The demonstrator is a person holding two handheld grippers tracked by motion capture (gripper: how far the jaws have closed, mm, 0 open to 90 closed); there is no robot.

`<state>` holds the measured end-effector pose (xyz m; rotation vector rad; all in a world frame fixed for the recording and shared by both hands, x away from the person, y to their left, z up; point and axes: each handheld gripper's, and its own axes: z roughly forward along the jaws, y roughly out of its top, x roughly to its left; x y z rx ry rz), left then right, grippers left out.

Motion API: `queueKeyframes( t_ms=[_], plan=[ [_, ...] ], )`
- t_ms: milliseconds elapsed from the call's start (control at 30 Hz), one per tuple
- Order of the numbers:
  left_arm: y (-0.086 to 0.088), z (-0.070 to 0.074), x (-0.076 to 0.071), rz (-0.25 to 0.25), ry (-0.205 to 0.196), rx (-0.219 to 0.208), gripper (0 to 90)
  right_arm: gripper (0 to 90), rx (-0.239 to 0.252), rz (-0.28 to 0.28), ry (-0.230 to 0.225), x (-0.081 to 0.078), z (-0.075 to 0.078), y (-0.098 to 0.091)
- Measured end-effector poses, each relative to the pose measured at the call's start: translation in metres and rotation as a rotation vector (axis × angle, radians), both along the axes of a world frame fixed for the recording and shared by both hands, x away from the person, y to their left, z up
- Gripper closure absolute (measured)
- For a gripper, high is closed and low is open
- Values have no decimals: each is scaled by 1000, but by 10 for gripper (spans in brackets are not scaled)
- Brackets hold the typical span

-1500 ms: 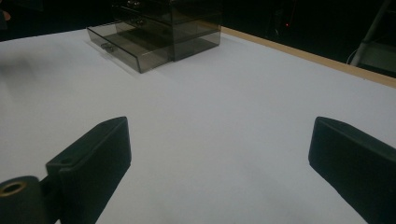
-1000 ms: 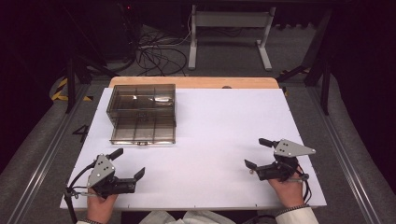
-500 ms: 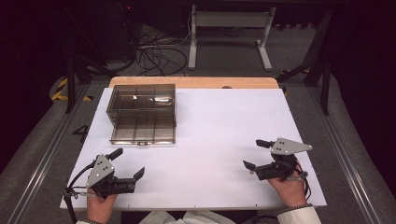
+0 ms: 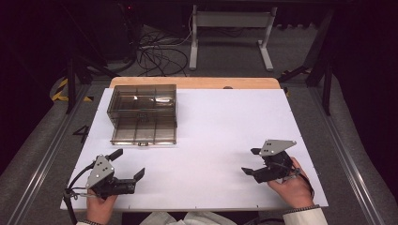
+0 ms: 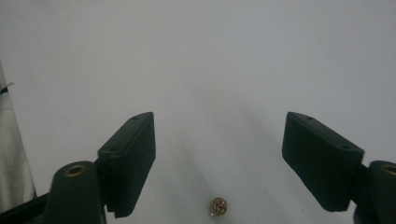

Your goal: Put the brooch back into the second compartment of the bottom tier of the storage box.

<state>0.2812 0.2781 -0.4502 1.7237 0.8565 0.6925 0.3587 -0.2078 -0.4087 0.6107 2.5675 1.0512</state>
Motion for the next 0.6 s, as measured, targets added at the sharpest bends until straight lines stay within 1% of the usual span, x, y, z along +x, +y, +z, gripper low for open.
queueKeyframes(
  t_ms=[33,67,100,167,200,233,267,300,533,600],
  plan=[
    [0,0,0,0,0,0,14,274,0,0,0,0,0,0],
    [0,0,0,-1,1,0,14,285,-18,2,12,1,0,0],
    [0,0,0,0,3,2,14,296,-48,-4,26,1,-2,1],
    [0,0,0,0,6,2,14,312,-69,-7,40,3,-4,2],
    [0,0,0,0,6,2,14,312,-69,-7,40,3,-4,2],
    [0,0,0,-1,5,0,14,332,-89,-14,61,4,-6,2],
    [0,0,0,-1,5,0,14,332,-89,-14,61,4,-6,2],
    [0,0,0,-1,5,0,14,352,-110,-16,71,4,-7,3],
    [0,0,1,5,6,-2,14,412,-185,-25,105,8,-9,5],
    [0,0,1,4,3,3,14,417,-194,-28,112,8,-10,6]
  ],
)
